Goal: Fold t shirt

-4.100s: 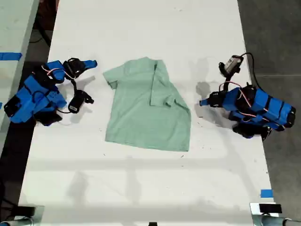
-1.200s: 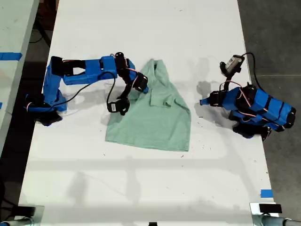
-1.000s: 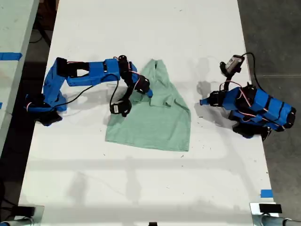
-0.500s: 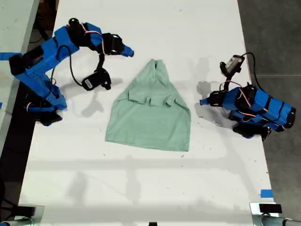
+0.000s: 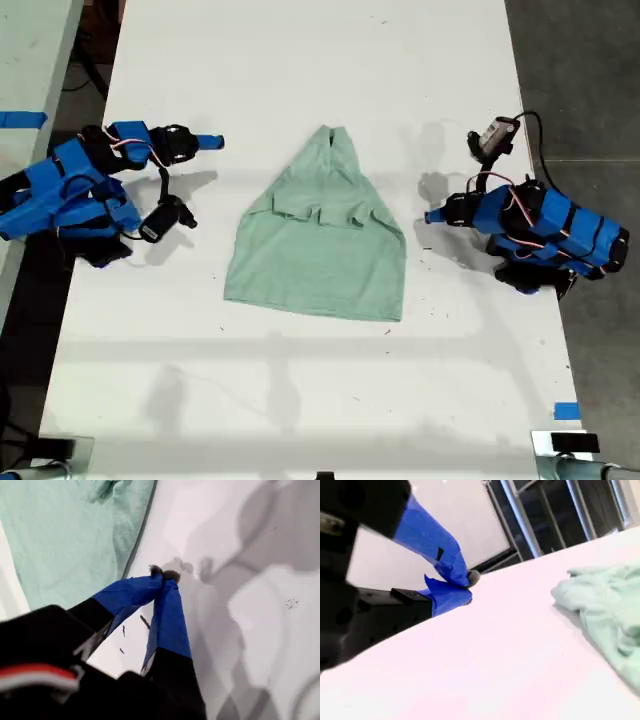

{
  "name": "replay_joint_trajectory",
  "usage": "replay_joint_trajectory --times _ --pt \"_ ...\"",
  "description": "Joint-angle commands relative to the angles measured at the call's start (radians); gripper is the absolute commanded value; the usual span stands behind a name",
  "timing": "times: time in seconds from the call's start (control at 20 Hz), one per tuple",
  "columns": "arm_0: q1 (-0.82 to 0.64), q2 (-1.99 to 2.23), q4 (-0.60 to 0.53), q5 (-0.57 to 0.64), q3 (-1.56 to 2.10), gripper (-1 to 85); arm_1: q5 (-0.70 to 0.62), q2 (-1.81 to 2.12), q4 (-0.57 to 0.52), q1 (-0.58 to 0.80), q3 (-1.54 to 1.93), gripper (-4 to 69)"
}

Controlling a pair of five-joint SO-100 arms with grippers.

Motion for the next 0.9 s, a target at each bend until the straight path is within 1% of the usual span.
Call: replay_joint_trajectory --times 0.0,0.05,0.15,0.35,0.7,0.85 --pt "-0.081 0.423 0.133 0.003 0.235 -0.3 0.009 0.011 0.002 0.008 0.043 -0.2" --pt "-0.110 0.431 0.190 -0.005 0.216 -0.3 0.008 0.011 0.000 0.009 0.043 -0.2" --pt "-0.107 0.430 0.169 -0.015 0.230 -0.3 0.009 0.011 -0.003 0.008 0.044 -0.2" --pt "-0.107 0.430 0.193 -0.061 0.238 -0.3 0.018 0.011 0.000 0.008 0.044 -0.2" --pt "-0.150 0.430 0.213 -0.106 0.244 -0.3 0.018 0.011 0.003 0.009 0.046 -0.2" --pt "-0.166 0.430 0.216 -0.107 0.245 -0.3 0.018 0.011 0.003 0.006 0.046 -0.2"
